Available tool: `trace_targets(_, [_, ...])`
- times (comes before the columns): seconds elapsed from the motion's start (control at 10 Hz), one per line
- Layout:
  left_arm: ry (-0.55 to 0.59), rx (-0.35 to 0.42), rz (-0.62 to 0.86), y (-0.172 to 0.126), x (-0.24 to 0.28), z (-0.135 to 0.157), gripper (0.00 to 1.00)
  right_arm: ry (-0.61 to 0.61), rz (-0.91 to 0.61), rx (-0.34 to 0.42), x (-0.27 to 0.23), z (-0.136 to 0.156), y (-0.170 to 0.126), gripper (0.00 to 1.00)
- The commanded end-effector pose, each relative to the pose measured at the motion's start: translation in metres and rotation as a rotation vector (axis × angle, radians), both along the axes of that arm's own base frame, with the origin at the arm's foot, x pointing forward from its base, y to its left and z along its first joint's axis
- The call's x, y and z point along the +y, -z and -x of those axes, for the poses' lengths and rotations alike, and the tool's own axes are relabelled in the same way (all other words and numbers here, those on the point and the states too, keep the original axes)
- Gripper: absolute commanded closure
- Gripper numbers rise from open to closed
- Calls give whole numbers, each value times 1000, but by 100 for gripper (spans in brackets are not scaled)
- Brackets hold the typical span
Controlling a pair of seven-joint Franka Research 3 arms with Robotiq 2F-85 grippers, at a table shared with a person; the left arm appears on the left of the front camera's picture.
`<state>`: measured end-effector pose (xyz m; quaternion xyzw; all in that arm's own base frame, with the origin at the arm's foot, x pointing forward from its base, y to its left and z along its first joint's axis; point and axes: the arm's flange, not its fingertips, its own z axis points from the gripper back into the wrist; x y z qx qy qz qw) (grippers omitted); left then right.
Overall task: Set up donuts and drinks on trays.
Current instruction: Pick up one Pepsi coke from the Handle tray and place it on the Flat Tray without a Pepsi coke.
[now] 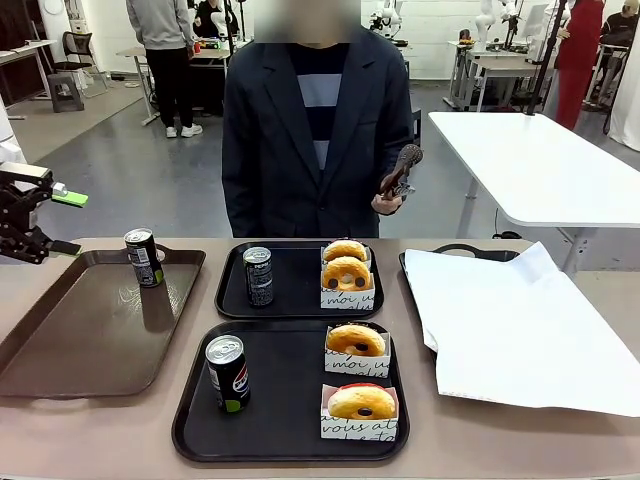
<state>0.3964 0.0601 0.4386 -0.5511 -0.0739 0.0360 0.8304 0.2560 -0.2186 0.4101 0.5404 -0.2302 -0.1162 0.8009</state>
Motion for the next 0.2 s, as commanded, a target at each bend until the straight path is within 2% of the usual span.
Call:
trace_targets(0.0, [-22,44,-1,-6,2,-7,0,5,-19,-33,0,-3,0,0])
trace_targets(0.1, [0,0,0,0,0,0,0,5,-19,-33,0,-3,0,0])
